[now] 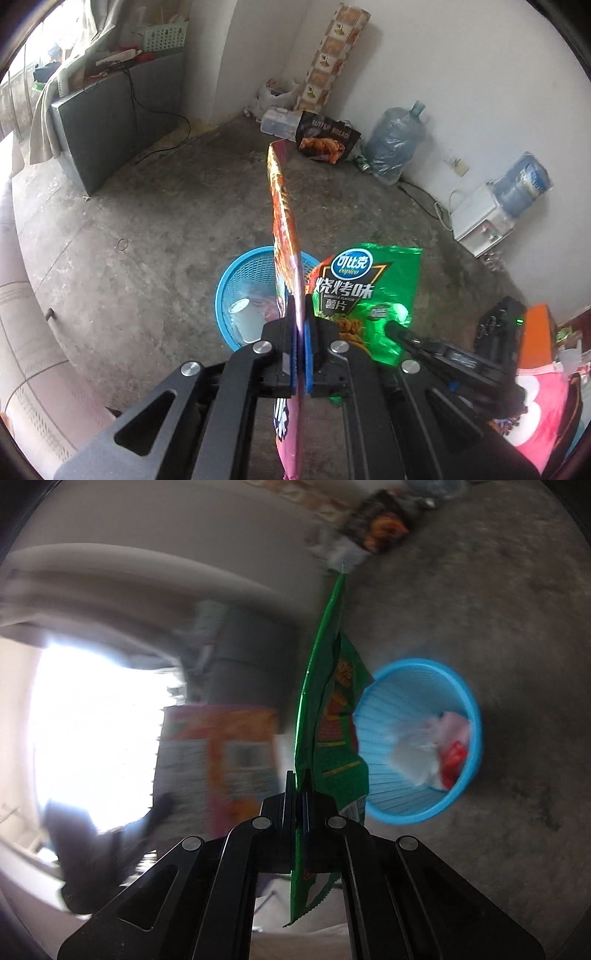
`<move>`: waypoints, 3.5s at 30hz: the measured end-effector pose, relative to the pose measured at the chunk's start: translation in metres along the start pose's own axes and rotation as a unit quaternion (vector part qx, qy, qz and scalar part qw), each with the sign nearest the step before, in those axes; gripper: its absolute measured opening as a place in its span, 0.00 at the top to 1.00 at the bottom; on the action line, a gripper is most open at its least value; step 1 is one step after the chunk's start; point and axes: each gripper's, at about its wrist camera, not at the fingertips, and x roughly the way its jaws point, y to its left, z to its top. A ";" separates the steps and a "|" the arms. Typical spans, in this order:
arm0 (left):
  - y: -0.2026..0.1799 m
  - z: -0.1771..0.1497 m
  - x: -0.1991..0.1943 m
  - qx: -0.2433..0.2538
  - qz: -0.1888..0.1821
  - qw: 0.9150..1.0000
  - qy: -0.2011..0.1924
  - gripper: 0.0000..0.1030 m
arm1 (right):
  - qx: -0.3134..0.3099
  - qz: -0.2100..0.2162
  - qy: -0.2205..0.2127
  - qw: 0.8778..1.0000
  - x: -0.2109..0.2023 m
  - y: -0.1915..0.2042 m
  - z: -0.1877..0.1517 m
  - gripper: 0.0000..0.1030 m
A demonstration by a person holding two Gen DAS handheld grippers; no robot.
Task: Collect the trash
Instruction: 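Carry the snack bag and green chip bag over the blue wastebasket, then open both grippers to drop both bags into the basket, then move both open grippers back to the table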
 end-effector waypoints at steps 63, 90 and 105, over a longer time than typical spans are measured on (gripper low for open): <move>0.128 -0.105 -0.260 -0.107 0.107 0.982 -0.112 0.40 | -0.172 -0.412 0.253 0.858 0.246 -0.072 0.001 0.81; 0.215 -0.211 -0.361 -0.242 0.175 0.932 -0.206 0.26 | -0.241 -0.282 0.141 0.918 0.158 0.041 -0.010 0.37; 0.263 -0.302 -0.396 -0.346 0.281 0.870 -0.212 0.13 | -0.474 -0.006 0.164 0.865 0.092 0.329 -0.201 0.29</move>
